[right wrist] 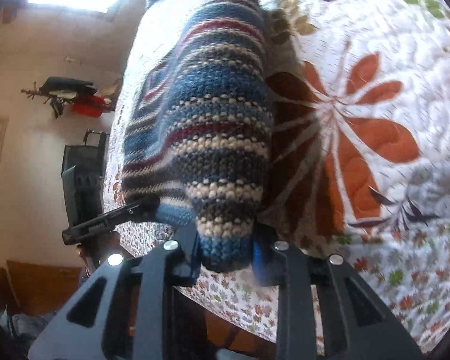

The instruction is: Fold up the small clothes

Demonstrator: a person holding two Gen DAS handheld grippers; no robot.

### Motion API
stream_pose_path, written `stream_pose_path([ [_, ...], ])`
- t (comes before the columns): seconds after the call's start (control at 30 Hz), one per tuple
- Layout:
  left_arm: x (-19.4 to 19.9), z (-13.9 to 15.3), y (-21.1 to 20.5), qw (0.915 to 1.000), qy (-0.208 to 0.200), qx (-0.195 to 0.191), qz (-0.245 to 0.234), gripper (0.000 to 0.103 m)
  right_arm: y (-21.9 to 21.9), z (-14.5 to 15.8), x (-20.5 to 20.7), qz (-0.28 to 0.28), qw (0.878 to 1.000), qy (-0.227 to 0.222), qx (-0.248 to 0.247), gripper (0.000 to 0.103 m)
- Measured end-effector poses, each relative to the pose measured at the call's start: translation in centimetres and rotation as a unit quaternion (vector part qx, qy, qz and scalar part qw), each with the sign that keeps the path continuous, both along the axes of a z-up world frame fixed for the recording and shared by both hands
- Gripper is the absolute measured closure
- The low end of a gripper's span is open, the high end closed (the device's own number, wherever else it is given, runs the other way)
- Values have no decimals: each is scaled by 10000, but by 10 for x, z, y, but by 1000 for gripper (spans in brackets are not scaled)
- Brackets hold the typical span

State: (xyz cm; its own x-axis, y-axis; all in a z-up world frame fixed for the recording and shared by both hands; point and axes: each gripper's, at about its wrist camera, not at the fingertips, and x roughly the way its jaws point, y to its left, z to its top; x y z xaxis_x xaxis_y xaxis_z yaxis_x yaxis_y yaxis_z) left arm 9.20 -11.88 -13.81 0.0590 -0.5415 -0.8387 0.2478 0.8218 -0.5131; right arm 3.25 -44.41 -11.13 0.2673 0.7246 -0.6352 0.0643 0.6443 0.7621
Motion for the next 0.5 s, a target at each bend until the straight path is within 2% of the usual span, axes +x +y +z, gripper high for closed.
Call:
stream_pose_path([
  [0.13, 0, -15, -7, 9998, -49, 195, -75, 44, 2, -30, 3, -55, 9990, 342, -282, 77],
  [0.3, -5, -13, -20, 9983, -299, 441, -221, 42, 1, -45, 2, -188, 9986, 408, -288, 72],
  [0.4, -7, -7, -24, 9979, -322, 552, -141, 42, 3, -38, -4, -217, 9980, 293, -518, 60],
  [0.47, -9, -2, -23, 9967, -378, 717, -90, 40, 6, -29, -12, -204, 9970, 189, -723, 47],
  [0.5, -13, 2, -24, 9957, -437, 818, -73, 40, 10, -24, -17, -222, 9955, 144, -908, 46],
])
